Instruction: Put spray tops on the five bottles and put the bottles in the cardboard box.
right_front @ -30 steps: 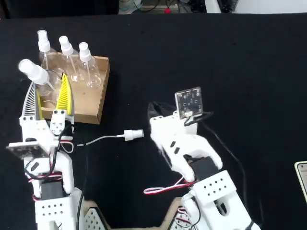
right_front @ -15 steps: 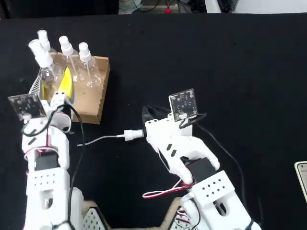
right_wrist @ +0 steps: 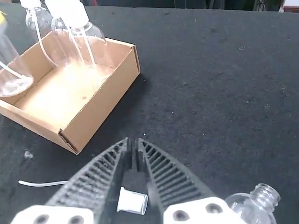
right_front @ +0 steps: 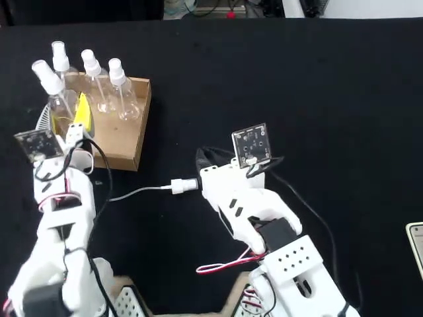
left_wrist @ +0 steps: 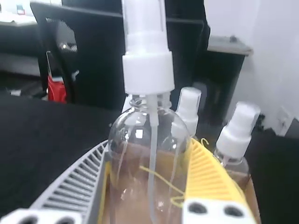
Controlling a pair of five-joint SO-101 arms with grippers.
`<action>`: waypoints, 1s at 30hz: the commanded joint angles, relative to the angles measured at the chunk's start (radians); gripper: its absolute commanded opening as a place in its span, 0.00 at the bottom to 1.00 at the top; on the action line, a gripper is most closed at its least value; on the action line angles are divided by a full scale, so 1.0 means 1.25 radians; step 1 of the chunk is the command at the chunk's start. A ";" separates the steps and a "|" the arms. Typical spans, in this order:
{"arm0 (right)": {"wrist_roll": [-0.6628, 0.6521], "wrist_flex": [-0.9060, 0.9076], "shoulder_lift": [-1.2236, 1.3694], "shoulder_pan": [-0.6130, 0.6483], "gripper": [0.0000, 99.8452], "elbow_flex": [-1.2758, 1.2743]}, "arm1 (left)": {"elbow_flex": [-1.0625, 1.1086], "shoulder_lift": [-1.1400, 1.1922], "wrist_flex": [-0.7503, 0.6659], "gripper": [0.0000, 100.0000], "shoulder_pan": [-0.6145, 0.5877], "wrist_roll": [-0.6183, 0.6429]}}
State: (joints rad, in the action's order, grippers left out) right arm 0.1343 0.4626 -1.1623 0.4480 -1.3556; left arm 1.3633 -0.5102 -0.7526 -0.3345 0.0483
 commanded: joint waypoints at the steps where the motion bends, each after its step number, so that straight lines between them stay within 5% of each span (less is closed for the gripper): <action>1: -0.002 -0.025 -0.018 0.007 0.02 0.006 | -0.089 0.095 -0.023 0.12 -0.009 0.000; 11: -0.002 -0.025 -0.018 0.007 0.02 0.006 | -0.099 0.135 -0.072 0.12 -0.010 0.002; 16: -0.002 -0.025 -0.018 0.007 0.02 0.006 | -0.104 0.135 -0.129 0.03 -0.009 0.000; 23: -0.002 -0.025 -0.018 0.007 0.02 0.006 | -0.114 0.200 -0.134 0.14 -0.010 -0.001; 30: -0.002 -0.025 -0.018 0.007 0.02 0.006 | -0.217 0.314 -0.136 0.10 -0.075 -0.001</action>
State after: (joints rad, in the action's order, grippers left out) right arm 0.1343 0.4626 -1.1623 0.4480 -1.3556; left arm 1.2052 -0.1695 -0.8922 -0.3775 0.0483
